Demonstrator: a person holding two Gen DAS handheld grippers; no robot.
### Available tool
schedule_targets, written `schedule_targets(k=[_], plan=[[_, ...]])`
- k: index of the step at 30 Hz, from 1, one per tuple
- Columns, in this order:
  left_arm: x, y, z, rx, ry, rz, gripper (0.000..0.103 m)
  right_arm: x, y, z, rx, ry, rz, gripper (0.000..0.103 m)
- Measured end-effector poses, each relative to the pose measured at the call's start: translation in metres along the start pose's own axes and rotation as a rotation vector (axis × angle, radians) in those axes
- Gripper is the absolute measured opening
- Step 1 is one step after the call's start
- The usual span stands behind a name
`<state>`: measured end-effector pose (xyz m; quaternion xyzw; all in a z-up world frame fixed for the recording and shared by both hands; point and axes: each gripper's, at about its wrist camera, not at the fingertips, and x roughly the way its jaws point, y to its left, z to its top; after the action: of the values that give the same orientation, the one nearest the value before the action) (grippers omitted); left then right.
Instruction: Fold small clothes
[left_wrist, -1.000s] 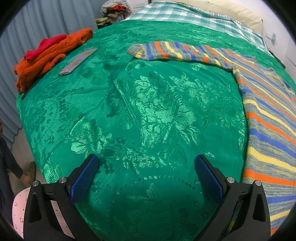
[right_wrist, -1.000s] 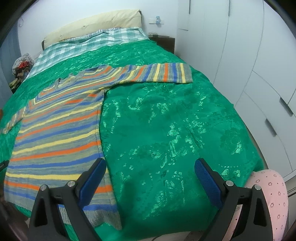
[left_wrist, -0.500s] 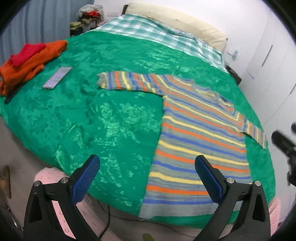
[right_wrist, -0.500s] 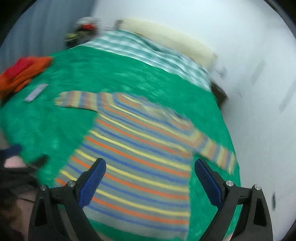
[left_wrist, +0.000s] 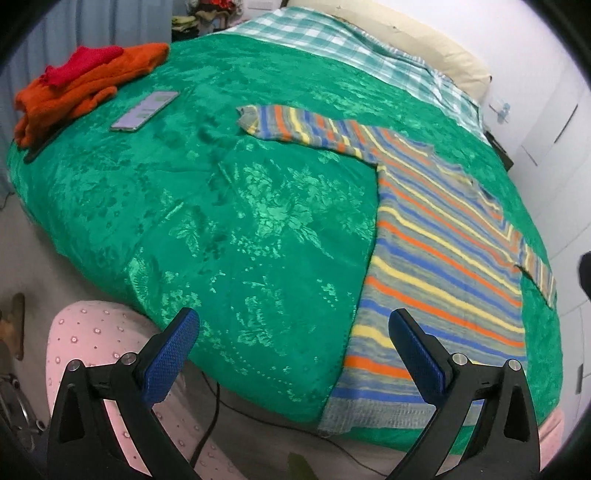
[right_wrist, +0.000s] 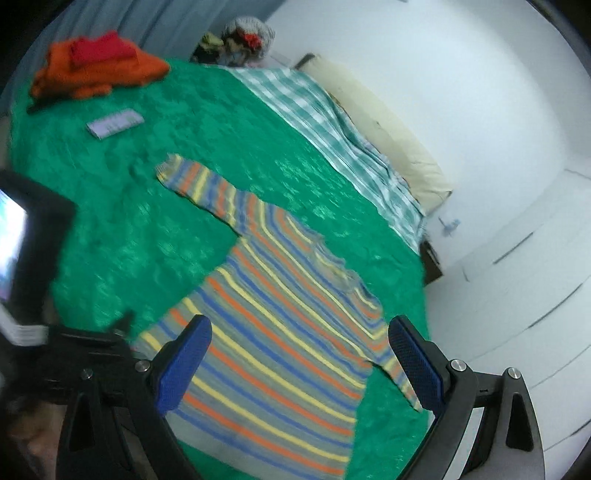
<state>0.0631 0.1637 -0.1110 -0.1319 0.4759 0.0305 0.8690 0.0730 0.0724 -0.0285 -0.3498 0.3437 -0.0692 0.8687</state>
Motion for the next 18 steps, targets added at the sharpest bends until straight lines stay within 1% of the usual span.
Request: schedule_targets(k=[5,9,11,12,15,18], plan=[[-0.006,-0.007,-0.002,0.009,-0.018,0.006,0.103,0.008,-0.009,-0.005,0.011,0.018,-0.043,0.096],[-0.009,-0.016,-0.001,0.032,-0.030,0.027,0.103,0.013,-0.018,-0.010,0.032,0.032,-0.060,0.095],[-0.015,-0.022,0.000,0.048,-0.046,0.054,0.103,0.016,-0.024,-0.012,0.043,0.038,-0.067,0.095],[-0.018,-0.025,0.000,0.065,-0.058,0.076,0.103,0.017,-0.026,-0.013,0.049,0.042,-0.071,0.095],[-0.032,-0.035,0.004,0.122,-0.109,0.183,0.103,0.022,-0.040,-0.018,0.084,0.058,-0.078,0.095],[-0.051,-0.047,0.009,0.196,-0.192,0.283,0.103,0.029,-0.057,-0.027,0.122,0.079,-0.096,0.096]])
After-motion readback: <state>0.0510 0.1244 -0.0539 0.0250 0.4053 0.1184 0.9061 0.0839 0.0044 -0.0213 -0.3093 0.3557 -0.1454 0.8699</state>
